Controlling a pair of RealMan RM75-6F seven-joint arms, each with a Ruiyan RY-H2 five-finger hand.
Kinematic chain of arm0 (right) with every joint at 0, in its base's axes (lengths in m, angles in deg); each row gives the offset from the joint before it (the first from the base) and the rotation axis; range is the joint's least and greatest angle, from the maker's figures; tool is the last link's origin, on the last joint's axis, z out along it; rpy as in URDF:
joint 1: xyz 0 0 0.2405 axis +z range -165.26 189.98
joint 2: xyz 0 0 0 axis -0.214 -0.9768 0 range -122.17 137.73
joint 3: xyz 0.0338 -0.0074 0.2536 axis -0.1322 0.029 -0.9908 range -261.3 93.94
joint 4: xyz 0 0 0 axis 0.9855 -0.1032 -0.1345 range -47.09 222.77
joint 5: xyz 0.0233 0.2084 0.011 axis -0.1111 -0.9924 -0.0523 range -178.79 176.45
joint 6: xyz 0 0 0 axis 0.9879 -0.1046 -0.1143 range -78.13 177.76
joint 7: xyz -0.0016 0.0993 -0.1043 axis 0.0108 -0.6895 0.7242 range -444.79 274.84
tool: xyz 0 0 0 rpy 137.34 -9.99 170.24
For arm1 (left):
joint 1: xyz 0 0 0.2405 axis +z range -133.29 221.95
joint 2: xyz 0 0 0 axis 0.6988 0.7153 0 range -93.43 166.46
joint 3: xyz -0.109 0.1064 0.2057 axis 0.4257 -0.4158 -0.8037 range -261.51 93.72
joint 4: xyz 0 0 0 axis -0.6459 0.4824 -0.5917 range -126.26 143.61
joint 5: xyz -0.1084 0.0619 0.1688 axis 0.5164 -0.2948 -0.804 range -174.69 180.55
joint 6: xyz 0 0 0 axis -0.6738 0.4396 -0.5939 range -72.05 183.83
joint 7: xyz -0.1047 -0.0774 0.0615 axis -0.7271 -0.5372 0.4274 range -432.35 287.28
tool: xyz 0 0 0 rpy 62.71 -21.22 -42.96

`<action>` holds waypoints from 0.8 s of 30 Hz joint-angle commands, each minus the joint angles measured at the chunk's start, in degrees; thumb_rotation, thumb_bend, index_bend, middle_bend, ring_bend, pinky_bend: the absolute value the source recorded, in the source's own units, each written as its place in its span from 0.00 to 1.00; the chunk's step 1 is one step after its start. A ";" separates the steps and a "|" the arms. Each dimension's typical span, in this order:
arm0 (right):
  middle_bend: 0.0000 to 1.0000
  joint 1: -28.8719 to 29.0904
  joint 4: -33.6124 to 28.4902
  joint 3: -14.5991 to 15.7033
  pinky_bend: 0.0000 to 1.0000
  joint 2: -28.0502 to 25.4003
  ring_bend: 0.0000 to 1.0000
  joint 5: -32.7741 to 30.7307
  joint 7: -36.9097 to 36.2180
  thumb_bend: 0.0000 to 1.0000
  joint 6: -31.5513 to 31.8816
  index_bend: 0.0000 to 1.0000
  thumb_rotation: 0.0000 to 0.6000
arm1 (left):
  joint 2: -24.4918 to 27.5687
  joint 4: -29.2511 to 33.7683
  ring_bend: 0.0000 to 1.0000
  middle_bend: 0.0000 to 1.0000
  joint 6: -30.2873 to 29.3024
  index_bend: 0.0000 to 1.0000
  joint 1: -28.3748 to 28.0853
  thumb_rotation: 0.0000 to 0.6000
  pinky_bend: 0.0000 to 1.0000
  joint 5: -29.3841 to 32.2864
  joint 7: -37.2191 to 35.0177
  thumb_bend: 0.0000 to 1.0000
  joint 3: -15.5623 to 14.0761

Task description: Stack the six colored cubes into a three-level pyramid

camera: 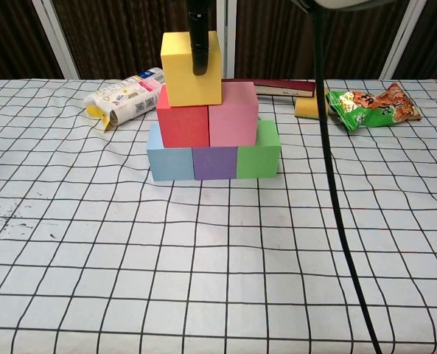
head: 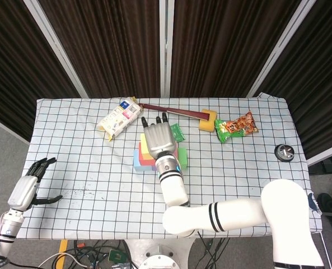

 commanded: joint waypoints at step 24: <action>0.58 -0.80 1.30 -1.01 0.00 1.10 0.13 0.04 0.86 0.08 0.21 0.00 1.00 | -0.09 -0.24 0.02 0.11 -0.39 0.06 0.06 1.00 0.07 -0.28 0.74 0.00 -0.04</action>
